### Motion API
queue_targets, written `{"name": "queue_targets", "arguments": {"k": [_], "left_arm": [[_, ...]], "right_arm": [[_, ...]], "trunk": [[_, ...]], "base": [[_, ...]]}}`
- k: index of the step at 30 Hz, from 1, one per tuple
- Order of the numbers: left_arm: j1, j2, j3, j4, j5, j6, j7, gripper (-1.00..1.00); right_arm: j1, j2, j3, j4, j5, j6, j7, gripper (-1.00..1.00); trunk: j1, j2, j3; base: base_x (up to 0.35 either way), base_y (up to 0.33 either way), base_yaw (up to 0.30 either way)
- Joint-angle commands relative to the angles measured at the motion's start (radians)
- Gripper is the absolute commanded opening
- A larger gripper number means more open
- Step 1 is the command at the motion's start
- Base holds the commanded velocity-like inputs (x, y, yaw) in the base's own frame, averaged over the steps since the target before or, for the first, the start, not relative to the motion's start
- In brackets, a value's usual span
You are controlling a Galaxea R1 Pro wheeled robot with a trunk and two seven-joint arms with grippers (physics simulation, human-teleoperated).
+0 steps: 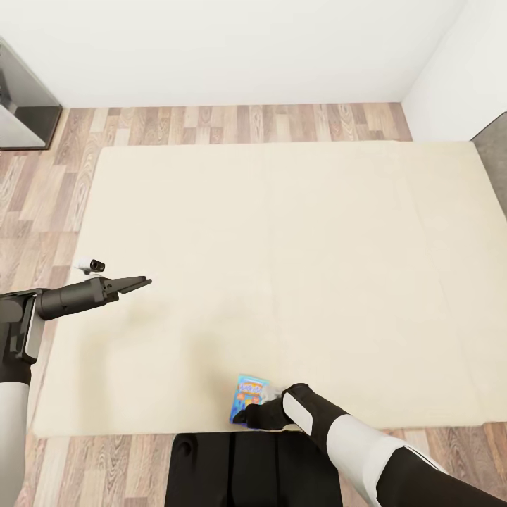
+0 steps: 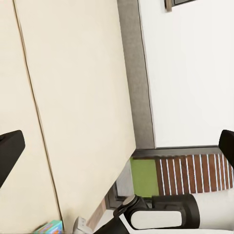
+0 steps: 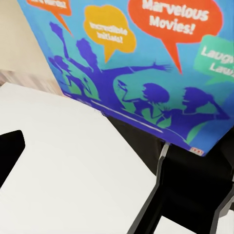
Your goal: Put all the toys in the child's room - the three board games (two on the bed and one on the table), the two jigsaw puzzles on the table, and the tennis ball on the table - inside the toy box on the table in the child's room.
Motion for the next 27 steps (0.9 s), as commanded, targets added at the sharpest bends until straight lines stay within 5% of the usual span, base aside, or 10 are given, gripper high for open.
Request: {"name": "queue_targets", "arguments": {"k": [1, 27], "left_arm": [[0.000, 0.000, 0.000, 0.000, -0.001, 0.011, -0.004, 1.00], [0.000, 0.000, 0.000, 0.000, -0.001, 0.011, -0.004, 1.00]], "right_arm": [[-0.001, 0.000, 0.002, 0.001, 0.003, 0.002, 0.004, 1.00], [-0.001, 0.000, 0.003, 0.001, 0.003, 0.001, 0.004, 1.00]], "trunk": [[0.000, -0.002, -0.001], [0.000, -0.002, -0.001]], "base": [[-0.052, 0.060, 0.000], [-0.004, 0.030, 0.000]]}}
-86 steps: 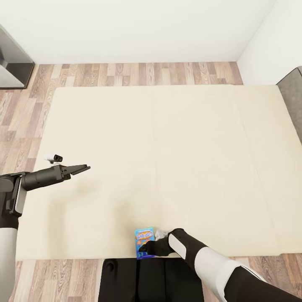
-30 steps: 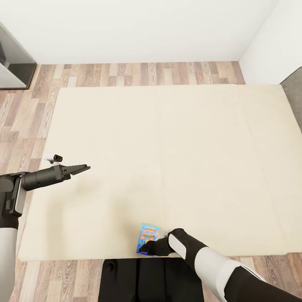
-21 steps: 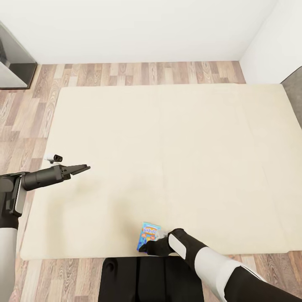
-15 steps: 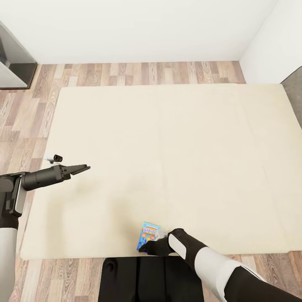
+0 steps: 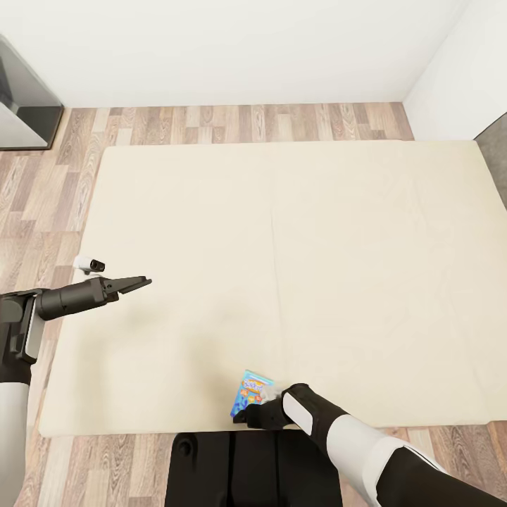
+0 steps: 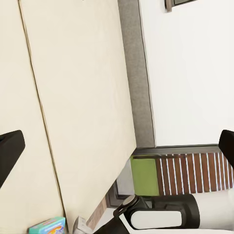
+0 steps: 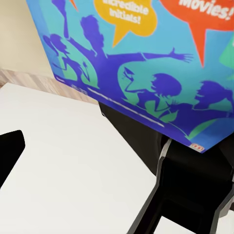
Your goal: Put all the toys in the child's room - the three board games (two on the bed and one on the table), the two jigsaw puzzles on the table, and the tennis ball on the table - inside the toy box on the table in the child's room.
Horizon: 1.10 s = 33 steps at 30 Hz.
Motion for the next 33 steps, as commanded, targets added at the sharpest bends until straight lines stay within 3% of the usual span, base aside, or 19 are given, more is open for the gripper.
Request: {"name": "queue_targets", "arguments": {"k": [1, 33], "left_arm": [[0.000, 0.000, 0.000, 0.000, -0.001, 0.011, -0.004, 1.00], [0.000, 0.000, 0.000, 0.000, -0.001, 0.011, -0.004, 1.00]], "right_arm": [[-0.001, 0.000, 0.002, 0.001, 0.003, 0.002, 0.004, 1.00], [0.001, 0.000, 0.001, 0.004, 0.001, -0.023, 0.006, 1.00]], "trunk": [[0.001, -0.002, -0.001], [0.001, -0.002, -0.001]], "base": [[0.000, 0.007, 0.000], [0.000, 0.018, 0.000]]}}
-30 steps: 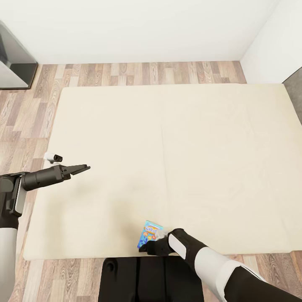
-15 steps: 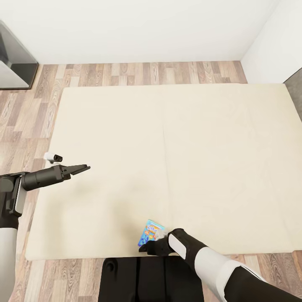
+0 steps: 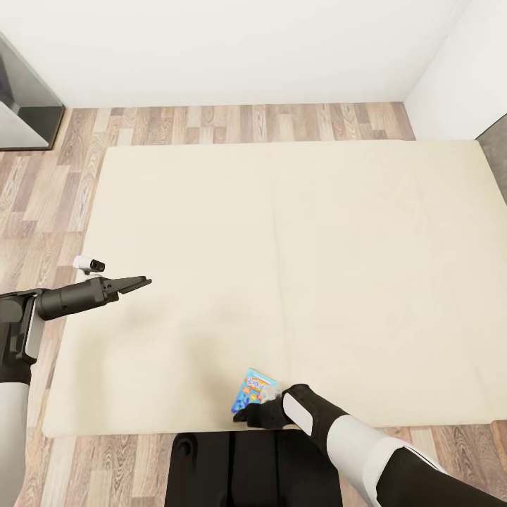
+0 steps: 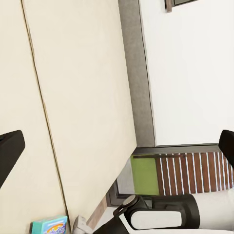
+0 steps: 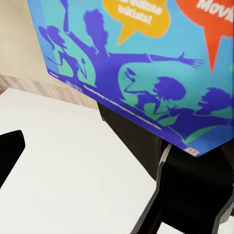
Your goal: Put all the toys in the child's room - the three board games (two on the bed and one on the table), the two jigsaw puzzles on the table, and the tennis ball on the table - inside the toy box on the table in the child's room.
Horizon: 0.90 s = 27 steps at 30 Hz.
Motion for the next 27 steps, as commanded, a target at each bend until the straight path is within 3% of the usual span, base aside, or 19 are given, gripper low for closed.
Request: {"name": "queue_targets", "arguments": {"k": [1, 27], "left_arm": [[0.000, 0.000, 0.000, 0.000, -0.001, 0.011, -0.004, 1.00], [0.001, 0.000, 0.000, 0.000, -0.001, 0.011, -0.004, 1.00]], "right_arm": [[-0.001, 0.000, 0.002, 0.001, 0.003, -0.001, 0.004, 1.00], [-0.001, 0.000, -0.004, 0.000, 0.007, -0.007, -0.007, 1.00]], "trunk": [[0.001, -0.002, -0.001], [0.001, -0.002, -0.001]], "base": [[0.000, 0.000, 0.000], [0.000, 0.000, 0.000]]}}
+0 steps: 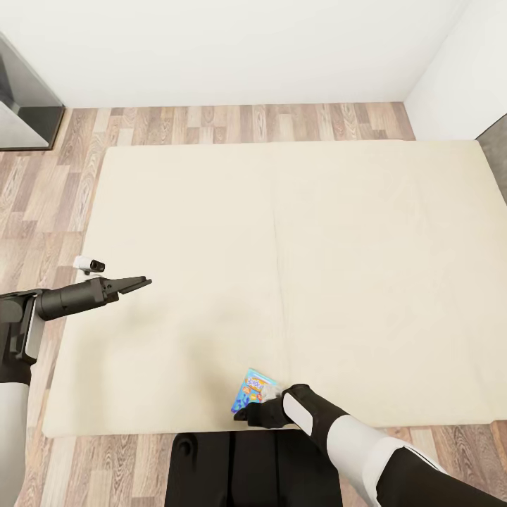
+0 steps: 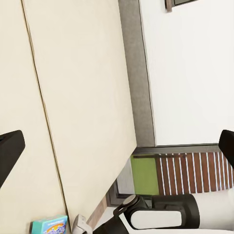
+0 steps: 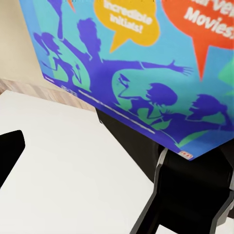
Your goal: Put all the toys in the child's room - the three board games (two on the bed and one on the table), the two jigsaw puzzles on the table, and the tennis ball on the table - inside the toy box on the table in the child's room.
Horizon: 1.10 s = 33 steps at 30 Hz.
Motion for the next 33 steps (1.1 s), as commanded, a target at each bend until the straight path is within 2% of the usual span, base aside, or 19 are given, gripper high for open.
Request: {"name": "queue_targets", "arguments": {"k": [1, 33], "left_arm": [[0.000, 0.000, 0.000, 0.000, -0.001, 0.011, -0.004, 1.00], [0.000, 0.000, 0.000, 0.000, -0.001, 0.011, -0.004, 1.00]], "right_arm": [[-0.001, 0.000, 0.002, 0.000, 0.003, 0.002, 0.004, 1.00], [-0.001, 0.000, 0.005, 0.000, 0.005, 0.003, -0.014, 1.00]], "trunk": [[0.001, -0.002, -0.001], [0.001, -0.002, -0.001]], "base": [[0.000, 0.000, 0.000], [0.000, 0.000, 0.000]]}}
